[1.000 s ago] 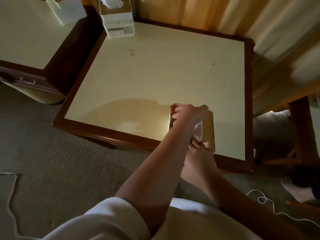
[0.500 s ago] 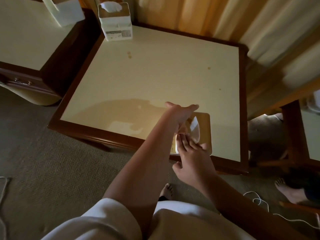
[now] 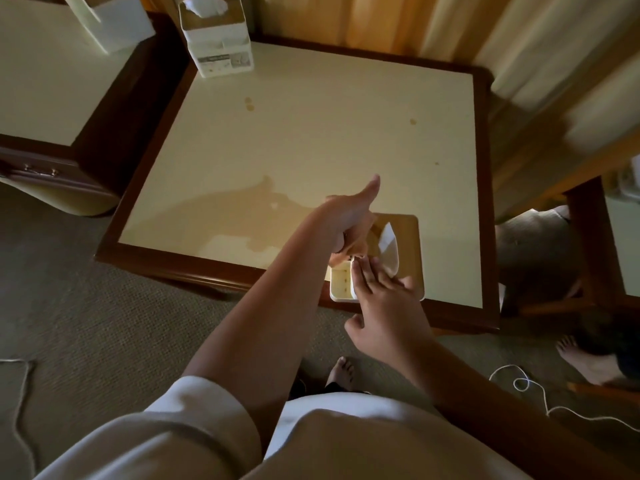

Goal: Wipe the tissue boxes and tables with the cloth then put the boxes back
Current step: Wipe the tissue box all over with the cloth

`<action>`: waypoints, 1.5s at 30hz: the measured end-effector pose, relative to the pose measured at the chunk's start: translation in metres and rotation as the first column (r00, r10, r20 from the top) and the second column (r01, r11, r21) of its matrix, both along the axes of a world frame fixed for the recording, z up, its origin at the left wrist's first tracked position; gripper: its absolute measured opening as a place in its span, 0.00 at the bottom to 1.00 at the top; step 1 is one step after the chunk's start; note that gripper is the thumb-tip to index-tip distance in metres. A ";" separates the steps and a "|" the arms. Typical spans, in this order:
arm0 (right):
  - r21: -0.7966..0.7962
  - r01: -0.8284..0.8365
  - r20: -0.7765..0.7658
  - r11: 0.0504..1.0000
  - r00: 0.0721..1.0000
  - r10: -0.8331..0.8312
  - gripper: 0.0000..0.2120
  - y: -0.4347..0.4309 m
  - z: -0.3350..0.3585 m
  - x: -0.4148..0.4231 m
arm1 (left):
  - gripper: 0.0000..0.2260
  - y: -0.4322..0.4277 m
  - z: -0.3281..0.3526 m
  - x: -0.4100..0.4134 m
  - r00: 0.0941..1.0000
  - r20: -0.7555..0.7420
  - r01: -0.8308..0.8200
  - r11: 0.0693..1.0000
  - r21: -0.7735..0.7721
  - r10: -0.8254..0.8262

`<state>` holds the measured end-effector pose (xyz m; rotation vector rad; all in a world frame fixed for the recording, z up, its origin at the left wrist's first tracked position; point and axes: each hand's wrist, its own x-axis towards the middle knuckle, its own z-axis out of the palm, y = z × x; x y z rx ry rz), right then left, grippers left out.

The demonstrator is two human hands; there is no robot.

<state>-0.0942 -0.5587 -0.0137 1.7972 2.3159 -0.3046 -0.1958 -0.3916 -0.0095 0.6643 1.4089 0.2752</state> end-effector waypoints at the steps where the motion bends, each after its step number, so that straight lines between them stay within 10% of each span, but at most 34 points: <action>1: -0.002 -0.001 -0.007 1.000 1.000 0.000 0.42 0.000 -0.001 0.000 | 0.53 -0.003 -0.006 0.002 0.999 -0.032 -0.016 1.000 -0.002 0.016; 6: -0.021 -0.003 -0.009 1.000 1.000 0.002 0.43 0.001 0.000 0.001 | 0.67 0.002 -0.042 0.013 0.985 -0.167 0.030 0.999 -0.035 -0.036; 14: -0.015 0.002 -0.033 1.000 0.999 -0.002 0.42 0.000 0.000 0.001 | 0.33 -0.006 -0.008 0.005 1.000 0.023 -0.002 0.999 -0.042 0.003; 30: -0.028 0.013 -0.033 1.000 0.999 -0.014 0.43 -0.001 0.001 0.002 | 0.38 -0.006 0.000 0.008 1.000 0.010 -0.027 0.999 -0.044 0.028; 35: -0.006 0.007 -0.027 1.000 1.000 -0.007 0.44 -0.001 0.001 0.002 | 0.61 -0.004 -0.030 0.019 0.995 -0.082 -0.050 0.998 -0.028 0.048; 45: 0.016 0.024 -0.027 1.000 0.999 -0.023 0.43 -0.008 -0.005 0.004 | 0.46 -0.032 0.022 -0.028 0.980 -0.130 0.183 0.942 0.282 -0.151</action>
